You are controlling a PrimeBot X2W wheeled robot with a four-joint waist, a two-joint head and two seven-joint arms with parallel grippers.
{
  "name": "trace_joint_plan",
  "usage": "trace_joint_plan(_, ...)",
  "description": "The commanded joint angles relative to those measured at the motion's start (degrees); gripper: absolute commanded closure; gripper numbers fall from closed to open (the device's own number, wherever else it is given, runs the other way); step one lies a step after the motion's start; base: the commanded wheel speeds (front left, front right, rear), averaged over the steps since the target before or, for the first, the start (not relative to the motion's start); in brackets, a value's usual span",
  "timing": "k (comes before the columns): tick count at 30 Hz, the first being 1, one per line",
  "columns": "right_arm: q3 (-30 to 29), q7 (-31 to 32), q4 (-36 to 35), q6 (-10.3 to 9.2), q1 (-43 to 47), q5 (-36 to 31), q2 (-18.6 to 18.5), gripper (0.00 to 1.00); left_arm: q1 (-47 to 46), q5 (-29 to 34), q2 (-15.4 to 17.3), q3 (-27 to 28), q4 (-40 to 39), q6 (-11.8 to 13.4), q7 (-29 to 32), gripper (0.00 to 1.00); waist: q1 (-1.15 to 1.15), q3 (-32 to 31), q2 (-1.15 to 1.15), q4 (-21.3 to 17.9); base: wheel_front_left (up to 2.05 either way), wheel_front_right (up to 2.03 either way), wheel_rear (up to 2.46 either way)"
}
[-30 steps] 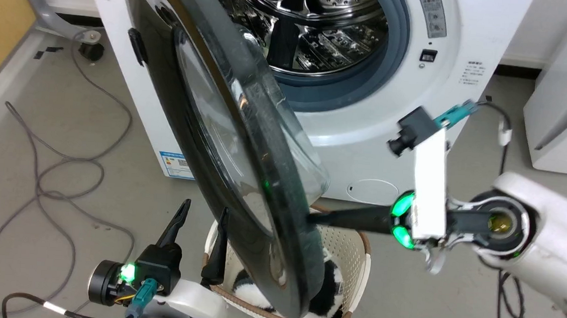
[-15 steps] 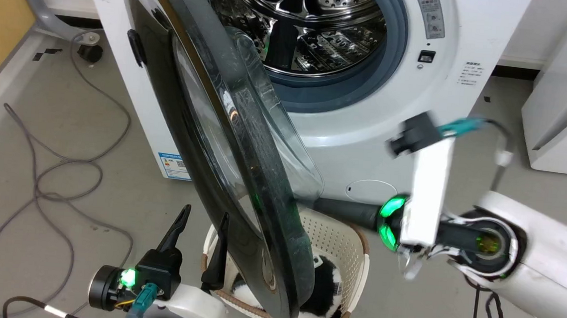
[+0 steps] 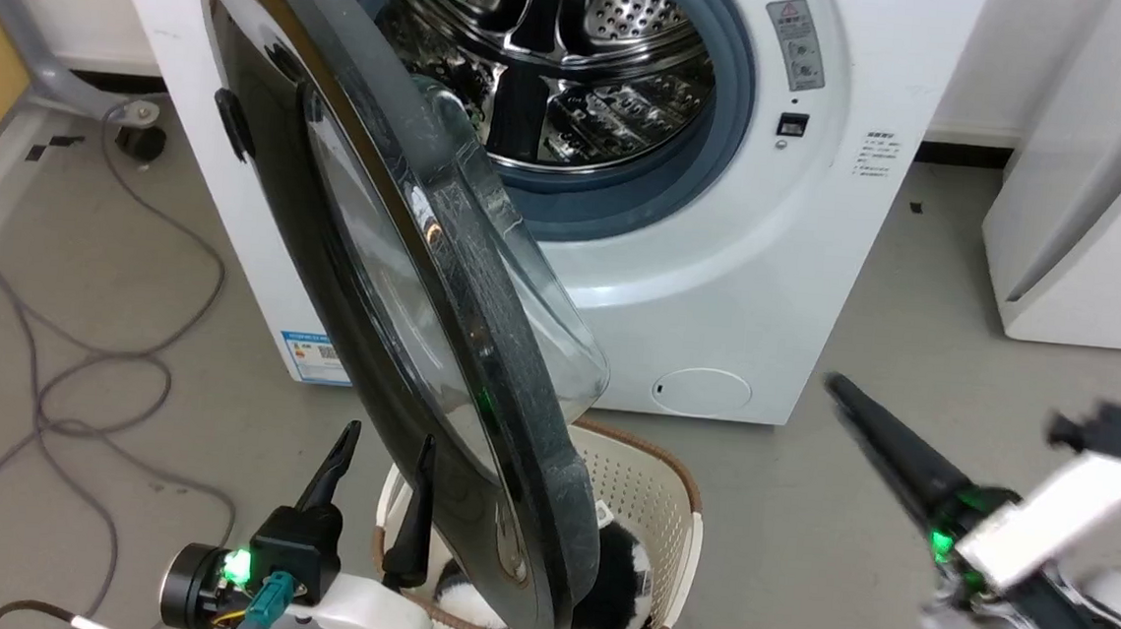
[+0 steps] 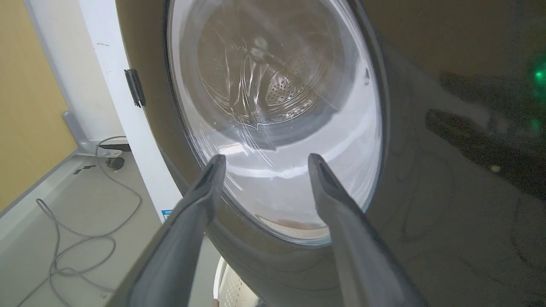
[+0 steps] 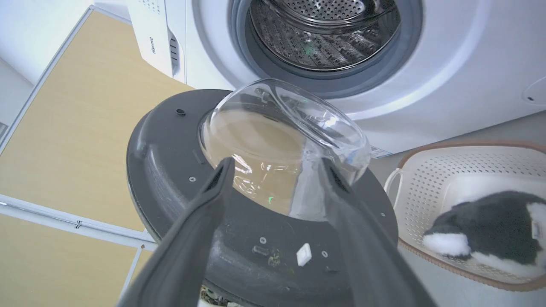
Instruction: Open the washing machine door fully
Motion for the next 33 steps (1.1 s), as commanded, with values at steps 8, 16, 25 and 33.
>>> trace_joint_plan(8,-25.96,-0.51,18.12,0.31,17.75,-21.36,7.68,0.0,2.23,-1.45,1.08,0.89,-1.06,0.68,0.71,0.0,0.0,-1.58,0.0,-1.61,0.0,0.0,0.0)
trace_joint_plan(16,-54.5,-0.53,19.61,0.31,27.68,-64.6,23.93,0.0,2.89,-2.33,1.62,1.38,-2.28,1.15,1.27,0.0,0.0,-1.88,0.0,-2.13,0.0,0.0,0.0)
trace_joint_plan(25,-64.16,11.98,-8.71,0.31,37.51,-100.7,41.89,0.0,2.32,-2.75,2.01,1.37,-2.65,1.65,1.36,0.0,0.0,-1.16,0.0,-1.23,0.0,0.0,0.0)
trace_joint_plan(33,-61.59,17.04,-12.86,0.31,42.01,-109.27,42.34,0.0,2.01,-2.95,2.37,1.15,-2.3,1.83,1.36,0.0,0.0,-0.92,0.0,-1.17,0.0,0.0,0.0)
